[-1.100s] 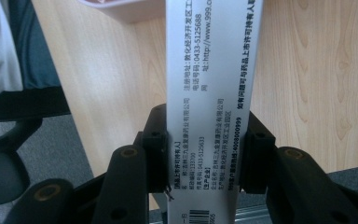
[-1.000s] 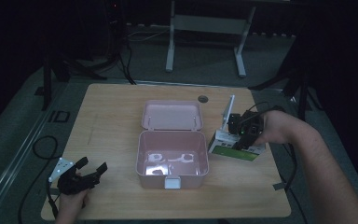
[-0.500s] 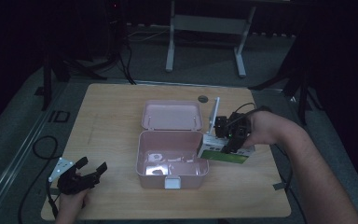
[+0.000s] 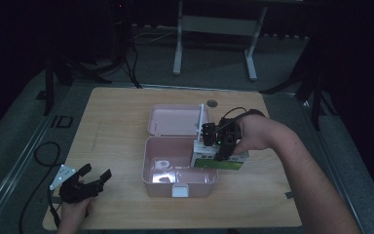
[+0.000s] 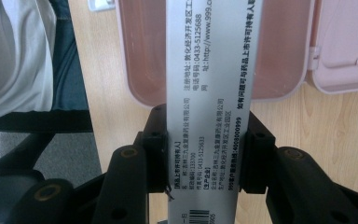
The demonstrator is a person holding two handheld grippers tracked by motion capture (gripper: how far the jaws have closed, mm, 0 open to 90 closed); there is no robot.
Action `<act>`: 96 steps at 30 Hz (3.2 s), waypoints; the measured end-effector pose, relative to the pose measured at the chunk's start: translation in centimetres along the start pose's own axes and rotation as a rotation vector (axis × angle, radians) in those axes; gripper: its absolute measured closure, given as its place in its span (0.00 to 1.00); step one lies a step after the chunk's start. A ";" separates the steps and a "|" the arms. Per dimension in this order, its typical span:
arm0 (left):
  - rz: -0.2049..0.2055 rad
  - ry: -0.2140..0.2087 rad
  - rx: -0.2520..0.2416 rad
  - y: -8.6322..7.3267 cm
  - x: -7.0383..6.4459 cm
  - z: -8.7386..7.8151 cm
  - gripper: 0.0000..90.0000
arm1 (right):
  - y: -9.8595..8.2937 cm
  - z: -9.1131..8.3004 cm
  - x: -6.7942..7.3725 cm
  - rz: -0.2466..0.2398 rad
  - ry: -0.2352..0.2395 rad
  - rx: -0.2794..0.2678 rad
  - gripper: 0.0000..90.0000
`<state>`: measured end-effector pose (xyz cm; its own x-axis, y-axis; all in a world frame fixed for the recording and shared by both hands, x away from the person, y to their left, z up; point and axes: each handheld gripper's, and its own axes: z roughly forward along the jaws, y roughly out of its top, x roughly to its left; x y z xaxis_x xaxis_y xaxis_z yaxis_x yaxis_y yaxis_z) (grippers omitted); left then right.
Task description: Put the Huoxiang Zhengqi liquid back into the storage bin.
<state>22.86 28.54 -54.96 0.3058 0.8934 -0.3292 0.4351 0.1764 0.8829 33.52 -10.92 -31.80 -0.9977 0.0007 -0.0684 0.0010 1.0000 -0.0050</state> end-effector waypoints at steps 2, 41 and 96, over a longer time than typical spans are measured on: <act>0.002 -0.001 0.000 0.0 0.0 0.0 0.08 | 0.5 0.0 0.0 0.000 -0.003 0.006 0.68; 0.005 -0.007 -0.010 0.1 0.0 -0.1 0.08 | 6.1 1.3 1.5 -0.087 0.008 -0.013 0.68; 0.011 -0.011 0.000 0.1 0.0 0.0 0.08 | 6.5 9.7 1.5 -0.115 0.011 -0.003 0.68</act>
<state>22.92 28.57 -54.88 0.3198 0.8907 -0.3231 0.4318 0.1665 0.8865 32.74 -4.47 -41.58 -0.9919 -0.1139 -0.0571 -0.1135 0.9935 -0.0095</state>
